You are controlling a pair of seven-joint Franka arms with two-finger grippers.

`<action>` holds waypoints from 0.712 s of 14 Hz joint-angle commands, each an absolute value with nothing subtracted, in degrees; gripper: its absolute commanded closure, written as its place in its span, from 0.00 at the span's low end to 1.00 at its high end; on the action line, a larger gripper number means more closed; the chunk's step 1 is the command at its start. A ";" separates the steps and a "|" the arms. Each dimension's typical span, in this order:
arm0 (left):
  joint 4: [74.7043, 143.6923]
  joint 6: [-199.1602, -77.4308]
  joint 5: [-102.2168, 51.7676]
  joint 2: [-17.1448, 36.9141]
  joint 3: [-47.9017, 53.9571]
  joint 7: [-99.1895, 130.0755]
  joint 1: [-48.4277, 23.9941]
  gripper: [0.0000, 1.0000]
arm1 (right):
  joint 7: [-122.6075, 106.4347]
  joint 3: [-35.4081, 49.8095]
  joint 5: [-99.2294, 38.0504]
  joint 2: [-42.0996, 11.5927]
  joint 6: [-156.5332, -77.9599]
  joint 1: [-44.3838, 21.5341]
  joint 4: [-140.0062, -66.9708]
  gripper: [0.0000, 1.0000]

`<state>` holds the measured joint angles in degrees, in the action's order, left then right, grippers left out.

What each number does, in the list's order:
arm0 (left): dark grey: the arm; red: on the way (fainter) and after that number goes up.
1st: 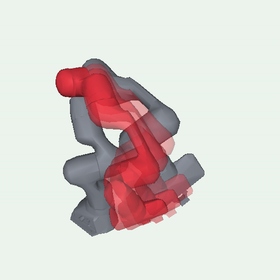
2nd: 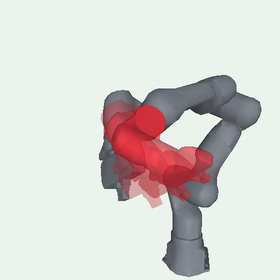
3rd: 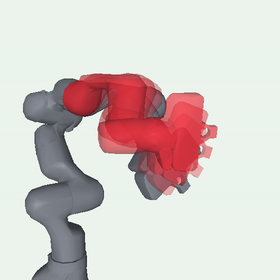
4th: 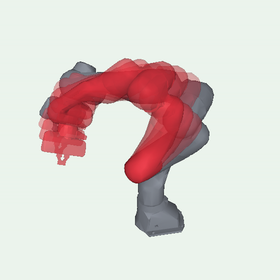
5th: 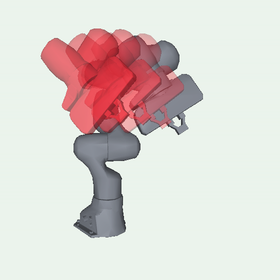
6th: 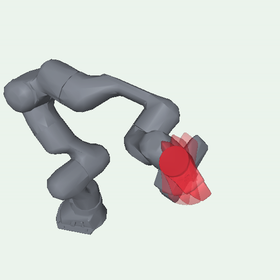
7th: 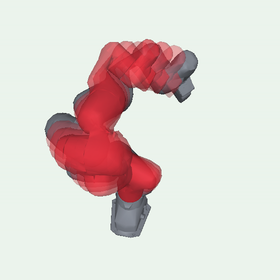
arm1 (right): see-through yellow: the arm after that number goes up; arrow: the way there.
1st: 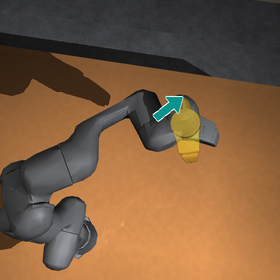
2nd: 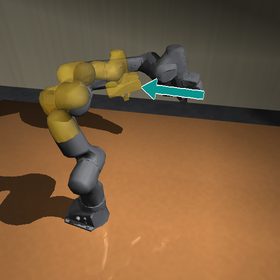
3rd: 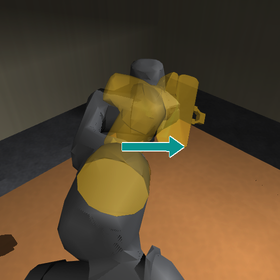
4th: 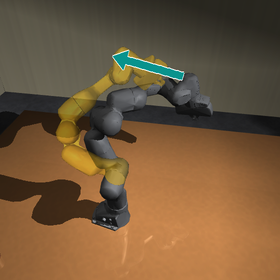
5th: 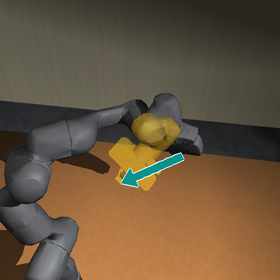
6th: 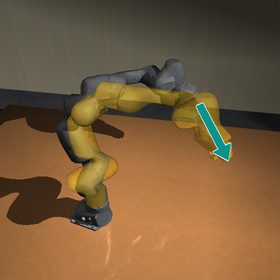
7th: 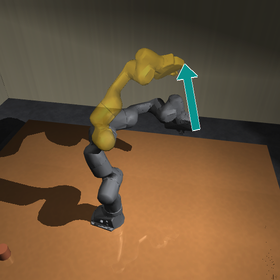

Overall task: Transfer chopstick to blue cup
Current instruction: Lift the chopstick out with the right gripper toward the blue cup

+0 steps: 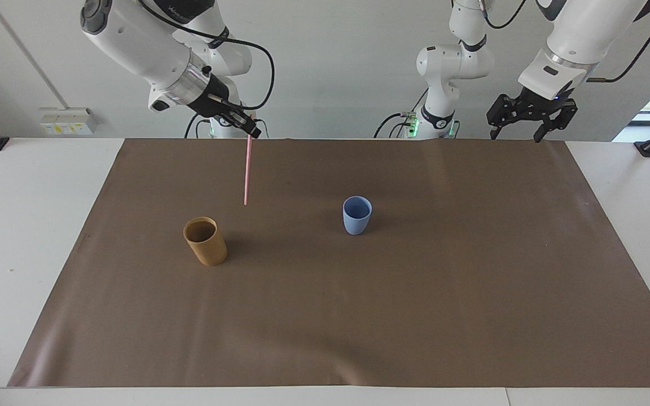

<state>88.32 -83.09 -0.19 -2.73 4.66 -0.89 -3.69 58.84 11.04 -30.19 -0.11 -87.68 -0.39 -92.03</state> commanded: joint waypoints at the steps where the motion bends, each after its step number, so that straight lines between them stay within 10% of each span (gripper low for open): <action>1: 89.91 -84.29 0.26 -4.04 4.83 -1.06 -2.90 0.00 | 66.94 12.48 -31.38 0.62 -93.76 -5.16 -93.69 1.00; 10: 89.91 -84.73 -0.09 -4.04 4.83 -0.97 -2.02 0.00 | 83.93 12.48 -41.31 -7.37 -113.45 -20.12 -95.62 1.00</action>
